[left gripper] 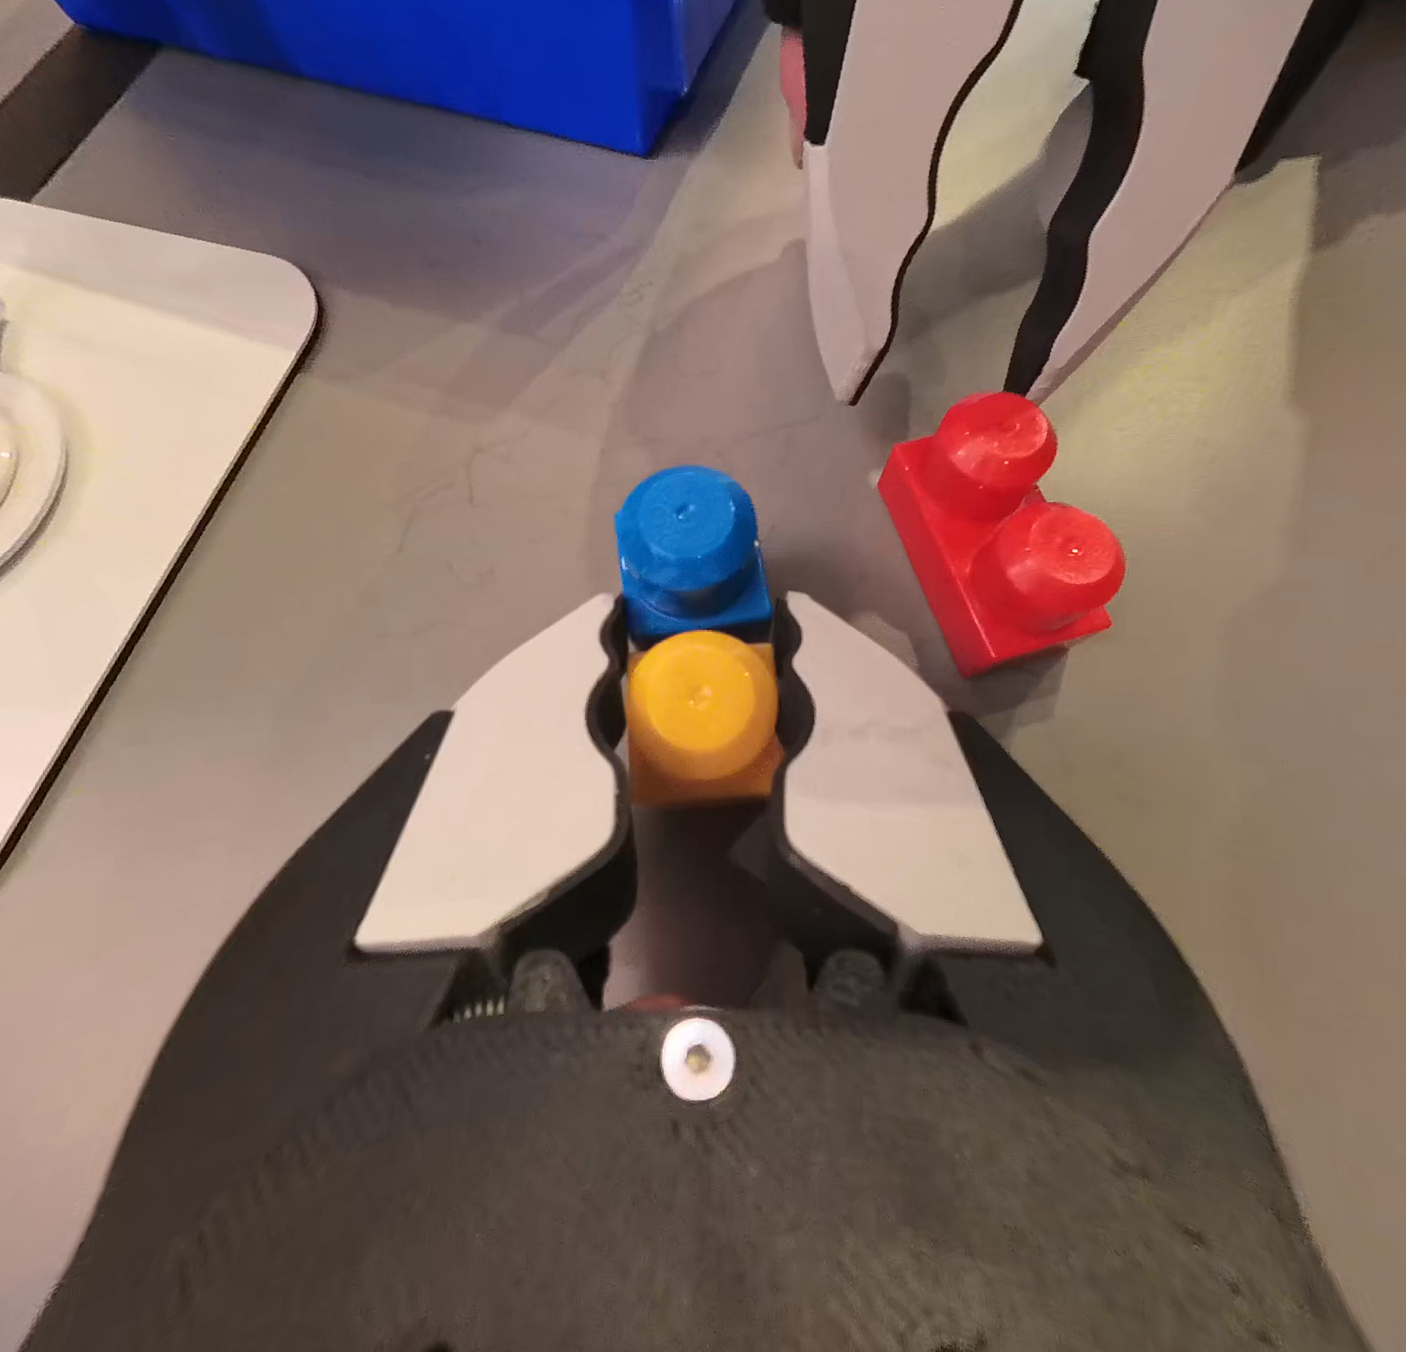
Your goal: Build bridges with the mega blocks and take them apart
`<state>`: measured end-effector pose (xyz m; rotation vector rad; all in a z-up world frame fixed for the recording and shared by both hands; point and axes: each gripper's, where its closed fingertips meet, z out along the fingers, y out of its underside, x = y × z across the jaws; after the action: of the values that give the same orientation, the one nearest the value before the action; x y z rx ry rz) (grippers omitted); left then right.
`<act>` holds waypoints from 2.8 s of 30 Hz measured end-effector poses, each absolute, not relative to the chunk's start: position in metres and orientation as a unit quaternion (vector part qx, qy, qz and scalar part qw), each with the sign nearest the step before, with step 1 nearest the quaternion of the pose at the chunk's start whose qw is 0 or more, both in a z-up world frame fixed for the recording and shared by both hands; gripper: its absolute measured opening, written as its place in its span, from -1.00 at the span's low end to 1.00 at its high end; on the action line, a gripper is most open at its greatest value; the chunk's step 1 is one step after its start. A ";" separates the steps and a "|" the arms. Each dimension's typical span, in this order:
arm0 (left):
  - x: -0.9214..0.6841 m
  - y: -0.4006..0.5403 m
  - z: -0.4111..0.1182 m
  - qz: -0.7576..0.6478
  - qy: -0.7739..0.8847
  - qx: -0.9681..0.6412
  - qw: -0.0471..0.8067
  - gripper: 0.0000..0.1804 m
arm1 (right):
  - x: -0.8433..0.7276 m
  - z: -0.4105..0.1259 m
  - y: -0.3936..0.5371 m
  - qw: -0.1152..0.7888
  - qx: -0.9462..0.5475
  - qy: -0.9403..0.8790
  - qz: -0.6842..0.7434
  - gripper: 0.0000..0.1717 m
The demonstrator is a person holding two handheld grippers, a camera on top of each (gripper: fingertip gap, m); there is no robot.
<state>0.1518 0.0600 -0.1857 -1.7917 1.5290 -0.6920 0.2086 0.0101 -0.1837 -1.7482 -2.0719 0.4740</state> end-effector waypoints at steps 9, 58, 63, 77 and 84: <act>0.154 0.064 -0.186 -0.243 0.579 -0.693 0.354 -0.61 | 0.210 -0.181 0.012 0.197 -0.624 -0.736 0.172 -0.55; 0.161 0.068 -0.188 -0.263 0.582 -0.698 0.325 -0.60 | 0.210 -0.173 0.014 0.210 -0.623 -0.733 0.177 -0.55; 0.172 0.066 -0.191 -0.262 0.596 -0.694 0.309 -0.58 | 0.210 -0.173 0.013 0.210 -0.622 -0.734 0.176 -0.56; 0.140 0.062 -0.189 -0.264 0.585 -0.708 0.296 -0.51 | 0.211 -0.172 0.014 0.212 -0.621 -0.733 0.178 -0.56; 0.152 0.062 -0.191 -0.267 0.604 -0.690 0.296 -0.59 | 0.210 -0.173 0.012 0.210 -0.619 -0.737 0.174 -0.56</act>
<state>0.1522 0.0619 -0.1910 -1.8366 1.6062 -0.7114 0.2105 0.0120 -0.1726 -1.7212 -2.0479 0.4829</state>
